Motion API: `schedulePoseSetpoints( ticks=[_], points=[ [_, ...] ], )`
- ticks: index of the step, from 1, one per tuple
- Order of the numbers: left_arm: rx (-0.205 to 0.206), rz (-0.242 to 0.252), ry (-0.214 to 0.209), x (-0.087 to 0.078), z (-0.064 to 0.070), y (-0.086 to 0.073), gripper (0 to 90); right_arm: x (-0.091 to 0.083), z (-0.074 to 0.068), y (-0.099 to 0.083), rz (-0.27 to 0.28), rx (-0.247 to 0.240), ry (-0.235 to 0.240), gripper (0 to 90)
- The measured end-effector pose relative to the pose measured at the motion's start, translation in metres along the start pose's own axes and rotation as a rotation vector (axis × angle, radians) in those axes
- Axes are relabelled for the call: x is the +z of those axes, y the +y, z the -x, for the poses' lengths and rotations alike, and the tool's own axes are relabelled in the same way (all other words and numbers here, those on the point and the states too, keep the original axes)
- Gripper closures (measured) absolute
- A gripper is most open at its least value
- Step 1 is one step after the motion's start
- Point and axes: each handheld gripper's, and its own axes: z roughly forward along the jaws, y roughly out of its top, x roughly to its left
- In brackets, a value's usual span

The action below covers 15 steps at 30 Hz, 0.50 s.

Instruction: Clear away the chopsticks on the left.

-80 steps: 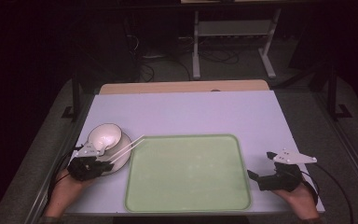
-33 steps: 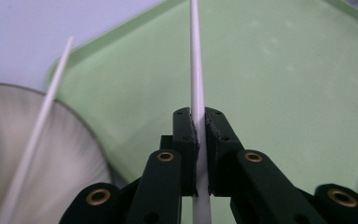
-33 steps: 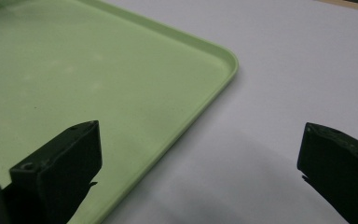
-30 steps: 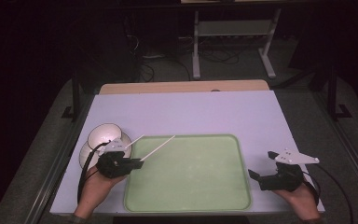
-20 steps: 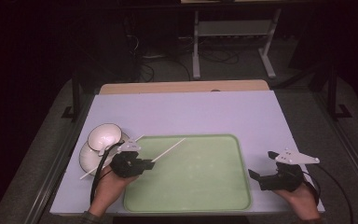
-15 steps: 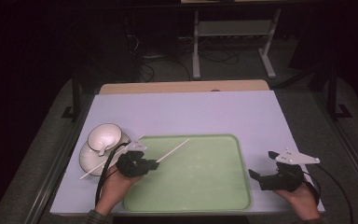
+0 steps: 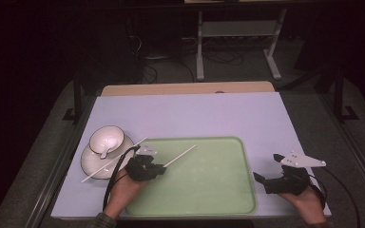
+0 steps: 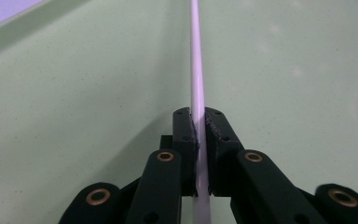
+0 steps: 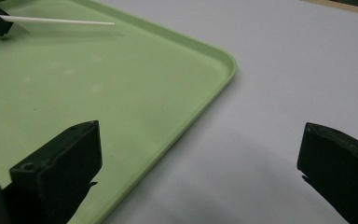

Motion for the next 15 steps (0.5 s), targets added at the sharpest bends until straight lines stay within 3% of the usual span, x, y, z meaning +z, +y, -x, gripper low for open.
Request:
schedulePoseSetpoints(
  ticks=[7,15],
  points=[
    [0.001,-0.019,0.002,0.0033,-0.0006,-0.0022,83.4,0.0001,0.0001,-0.0001,-0.001,-0.001,0.0,0.0],
    [-0.006,-0.008,-0.013,0.0039,-0.0013,-0.0033,82.8,-0.0002,0.0001,-0.0001,0.0,-0.001,-0.001,0.0]
  ],
)
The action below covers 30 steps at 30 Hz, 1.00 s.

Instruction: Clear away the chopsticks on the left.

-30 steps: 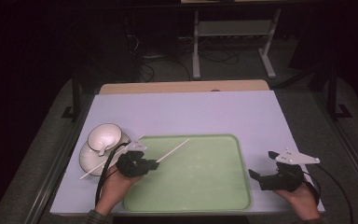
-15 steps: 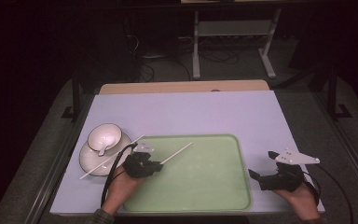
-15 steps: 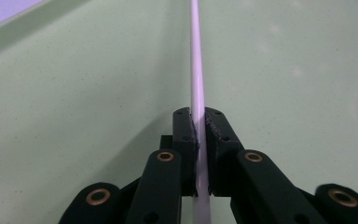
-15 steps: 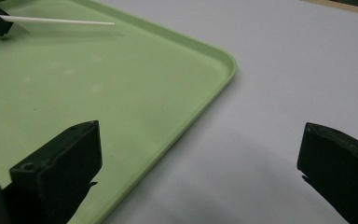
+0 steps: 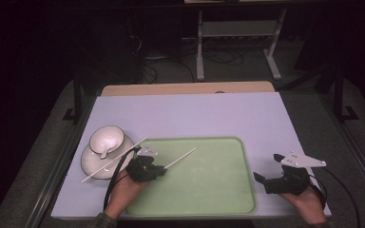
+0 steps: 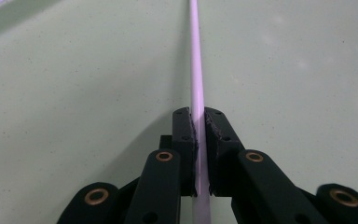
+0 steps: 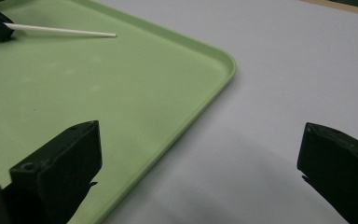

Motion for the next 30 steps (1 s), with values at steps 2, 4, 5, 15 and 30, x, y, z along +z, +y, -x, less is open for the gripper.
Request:
schedulePoseSetpoints(
  ticks=[2,4,5,15,30],
  points=[
    [0.0,0.0,0.0,0.0,0.0,0.0,82.7,0.0,0.0,0.0,0.0,0.0,-0.001,0.0],
    [-0.002,0.001,-0.005,0.0,0.0,0.0,81.6,0.0,0.0,0.0,0.0,0.001,-0.001,0.0],
    [-0.002,0.001,-0.007,0.0,0.0,0.0,81.6,0.0,0.0,0.0,0.001,0.001,-0.002,0.0],
    [0.014,0.046,-0.044,-0.009,-0.003,0.008,73.4,-0.001,0.0,0.0,0.005,0.003,-0.004,0.0],
    [0.108,0.082,-0.124,0.004,-0.008,0.044,89.8,-0.001,0.0,0.0,0.005,0.0,-0.002,0.0]
  ],
)
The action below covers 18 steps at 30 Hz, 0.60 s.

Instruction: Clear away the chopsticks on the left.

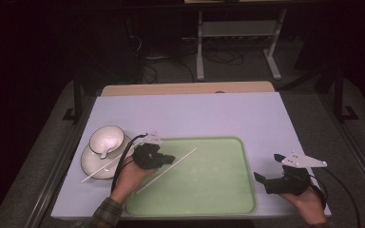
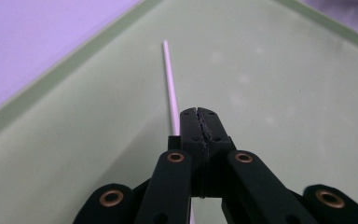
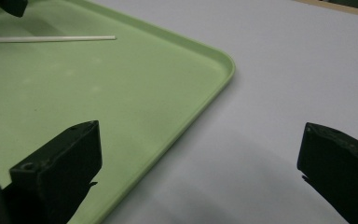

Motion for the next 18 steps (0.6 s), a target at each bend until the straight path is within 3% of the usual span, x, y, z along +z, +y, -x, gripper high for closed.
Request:
schedulePoseSetpoints(
  ticks=[8,18],
  points=[
    [0.029,-0.016,-0.025,0.02,-0.005,0.021,89.8,-0.001,-0.002,-0.001,-0.002,-0.001,0.004,0.0],
    [0.048,-0.059,-0.033,0.061,-0.01,0.043,89.9,-0.008,-0.003,-0.004,0.0,0.009,-0.009,0.0]
  ],
)
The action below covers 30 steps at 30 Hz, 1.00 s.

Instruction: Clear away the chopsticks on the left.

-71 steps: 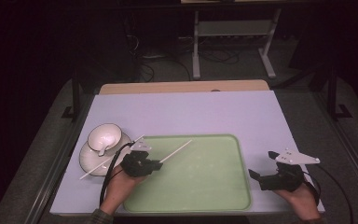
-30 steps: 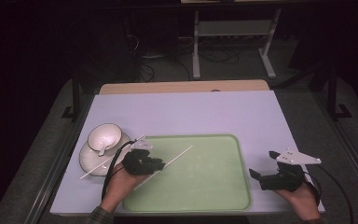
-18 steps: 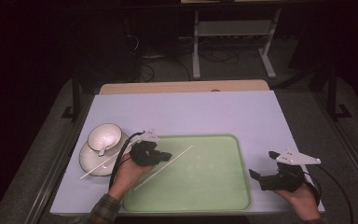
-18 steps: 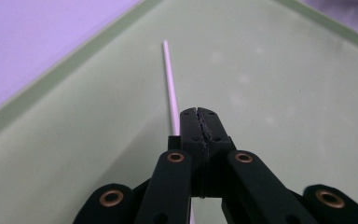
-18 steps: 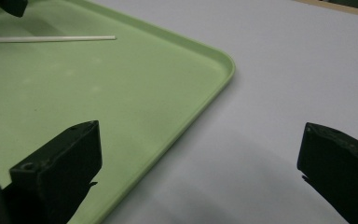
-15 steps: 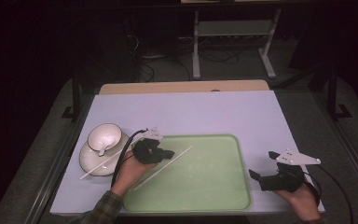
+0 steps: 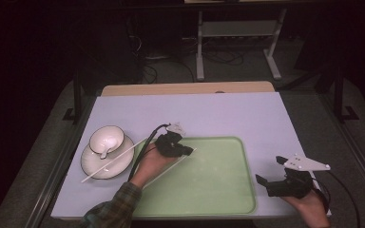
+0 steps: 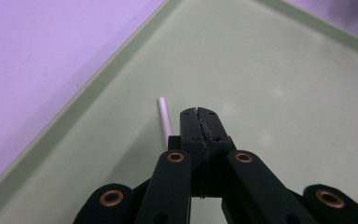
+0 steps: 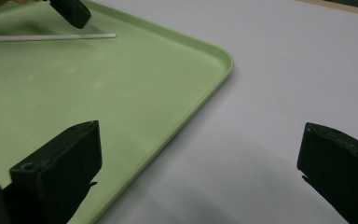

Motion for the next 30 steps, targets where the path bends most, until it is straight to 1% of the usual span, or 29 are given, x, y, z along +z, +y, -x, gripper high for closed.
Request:
schedulePoseSetpoints(
  ticks=[3,6,8,10,13,17,19,22,27,30],
  points=[
    [0.01,-0.011,0.001,0.01,-0.001,0.005,89.8,-0.001,0.001,-0.001,0.004,0.002,-0.002,0.0],
    [0.006,-0.016,0.007,0.019,-0.002,0.009,89.9,-0.001,0.001,-0.001,0.003,0.003,-0.002,0.0],
    [0.002,-0.017,0.011,0.022,-0.003,0.01,89.9,-0.001,0.001,-0.001,0.004,0.003,-0.002,0.0],
    [0.003,-0.02,0.025,0.024,-0.004,0.011,89.9,-0.001,0.002,-0.001,0.004,0.006,-0.001,0.0],
    [-0.007,-0.017,0.037,0.026,-0.006,0.011,89.9,-0.002,0.002,-0.001,0.006,0.005,-0.001,0.0],
    [-0.025,-0.02,0.067,0.025,-0.011,0.01,89.9,-0.002,0.002,-0.001,0.006,0.006,-0.003,0.0],
    [-0.037,-0.026,0.093,0.022,-0.014,0.009,89.9,-0.002,0.002,-0.001,0.007,0.006,-0.003,0.0],
    [-0.049,-0.03,0.106,0.019,-0.018,0.007,89.9,-0.002,0.002,-0.001,0.008,0.006,-0.003,0.0],
    [-0.054,-0.038,0.131,0.013,-0.023,0.004,89.9,-0.002,0.002,-0.001,0.008,0.006,-0.005,0.0],
    [-0.074,-0.035,0.142,0.01,-0.026,0.001,89.9,-0.003,0.002,-0.001,0.01,0.006,-0.006,0.0]
  ],
)
